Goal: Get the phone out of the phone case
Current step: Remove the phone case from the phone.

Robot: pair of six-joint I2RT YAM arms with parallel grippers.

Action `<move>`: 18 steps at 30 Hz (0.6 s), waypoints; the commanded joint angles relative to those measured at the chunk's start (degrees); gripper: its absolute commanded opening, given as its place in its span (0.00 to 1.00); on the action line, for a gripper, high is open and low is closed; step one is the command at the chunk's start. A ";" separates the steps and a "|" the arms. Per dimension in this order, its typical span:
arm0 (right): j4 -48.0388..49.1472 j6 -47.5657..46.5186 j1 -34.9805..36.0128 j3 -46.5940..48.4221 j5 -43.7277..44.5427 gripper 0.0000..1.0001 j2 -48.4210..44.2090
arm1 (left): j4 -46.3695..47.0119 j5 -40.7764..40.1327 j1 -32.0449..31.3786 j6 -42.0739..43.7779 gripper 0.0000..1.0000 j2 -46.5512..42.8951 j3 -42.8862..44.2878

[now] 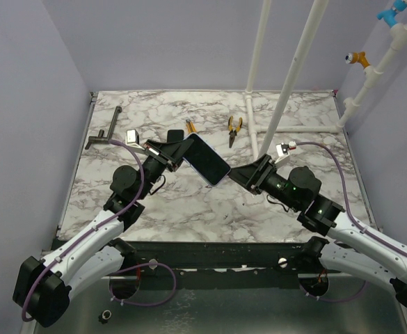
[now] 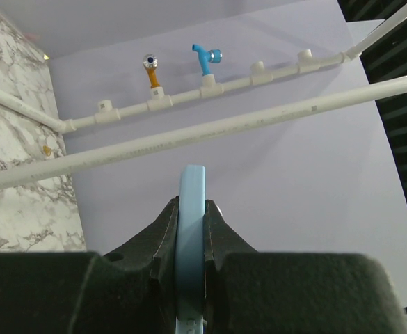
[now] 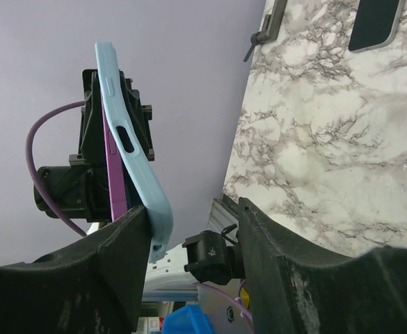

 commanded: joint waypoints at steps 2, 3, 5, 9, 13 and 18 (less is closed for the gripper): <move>12.14 -1.12 -0.06 -1.23 -5.50 0.53 3.10 | 4.30 4.14 -0.71 -3.62 0.00 1.88 2.38; 13.96 -1.17 -0.08 -1.60 -6.22 0.52 3.43 | 4.56 4.22 -0.93 -3.89 0.00 2.25 2.12; 18.29 -1.25 -0.06 -2.20 -7.13 0.45 4.09 | 5.00 4.31 -1.14 -3.99 0.00 2.86 1.64; 22.79 -1.76 -0.06 -1.95 -10.63 0.20 5.66 | 5.19 3.80 -1.24 -3.50 0.00 3.36 0.87; 24.17 -1.96 -0.06 -1.71 -13.70 0.06 6.53 | 5.06 2.85 -1.24 -1.17 0.03 3.31 0.05; 21.00 -3.35 -0.06 -2.81 -12.51 0.00 2.58 | -0.72 -0.01 -1.15 5.51 0.49 0.63 -0.26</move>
